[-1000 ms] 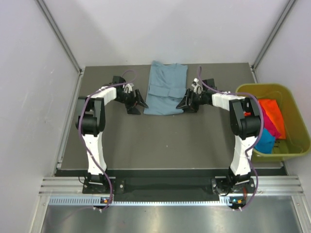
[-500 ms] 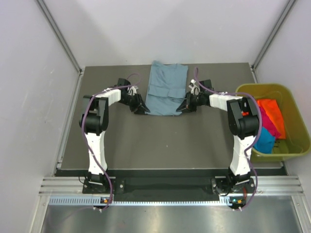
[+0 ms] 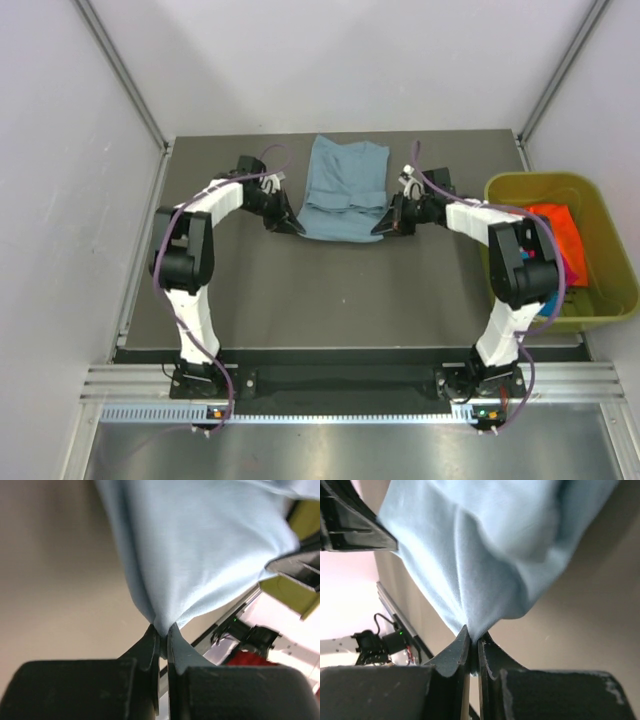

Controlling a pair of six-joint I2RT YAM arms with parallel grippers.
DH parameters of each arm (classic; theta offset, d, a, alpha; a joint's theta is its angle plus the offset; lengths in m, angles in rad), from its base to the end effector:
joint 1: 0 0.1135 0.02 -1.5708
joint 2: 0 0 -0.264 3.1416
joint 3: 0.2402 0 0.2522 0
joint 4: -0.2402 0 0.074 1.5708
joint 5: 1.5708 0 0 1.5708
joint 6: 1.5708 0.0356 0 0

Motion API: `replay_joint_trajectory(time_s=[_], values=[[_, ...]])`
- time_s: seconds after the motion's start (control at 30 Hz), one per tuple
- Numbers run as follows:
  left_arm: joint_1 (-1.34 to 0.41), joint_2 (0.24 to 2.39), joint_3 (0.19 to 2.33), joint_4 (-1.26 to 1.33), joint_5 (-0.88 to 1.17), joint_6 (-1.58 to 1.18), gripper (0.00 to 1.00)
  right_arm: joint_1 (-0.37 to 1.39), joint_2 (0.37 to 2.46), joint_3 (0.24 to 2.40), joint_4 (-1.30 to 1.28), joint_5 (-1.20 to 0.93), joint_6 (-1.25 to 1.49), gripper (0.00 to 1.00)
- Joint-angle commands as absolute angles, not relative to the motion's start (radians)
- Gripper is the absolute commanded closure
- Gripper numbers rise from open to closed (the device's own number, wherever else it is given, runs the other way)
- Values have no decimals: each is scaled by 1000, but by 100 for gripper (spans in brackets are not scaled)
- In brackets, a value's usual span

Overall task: Fold and stack the t-shirts
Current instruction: Fold the tshirt

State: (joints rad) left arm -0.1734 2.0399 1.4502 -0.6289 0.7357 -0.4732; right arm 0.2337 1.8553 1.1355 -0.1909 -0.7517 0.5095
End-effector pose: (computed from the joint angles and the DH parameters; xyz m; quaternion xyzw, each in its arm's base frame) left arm 0.4007 -0.0944 0.1684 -0.0749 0.9178 -0.3876 0.0425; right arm 0.3632 0.1115 0.1715 0.0031 0.8880 0.4330 0.1548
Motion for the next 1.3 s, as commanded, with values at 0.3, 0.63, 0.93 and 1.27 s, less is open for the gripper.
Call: replay_joint_trajectory(time_s=[0.3, 0.63, 0.93, 1.27], values=[[-239, 1635, 1300, -785, 658, -344, 100, 203, 1514, 967, -290, -744, 448, 100], [-287, 1531, 1146, -814, 657, -376, 100, 190, 1402, 816, -330, -730, 425, 100], [-285, 1577, 1331, -790, 609, -348, 100, 190, 1377, 954, -304, -747, 429, 100], [-270, 1756, 1609, -752, 506, -279, 100, 176, 1580, 1179, -215, -742, 430, 100]])
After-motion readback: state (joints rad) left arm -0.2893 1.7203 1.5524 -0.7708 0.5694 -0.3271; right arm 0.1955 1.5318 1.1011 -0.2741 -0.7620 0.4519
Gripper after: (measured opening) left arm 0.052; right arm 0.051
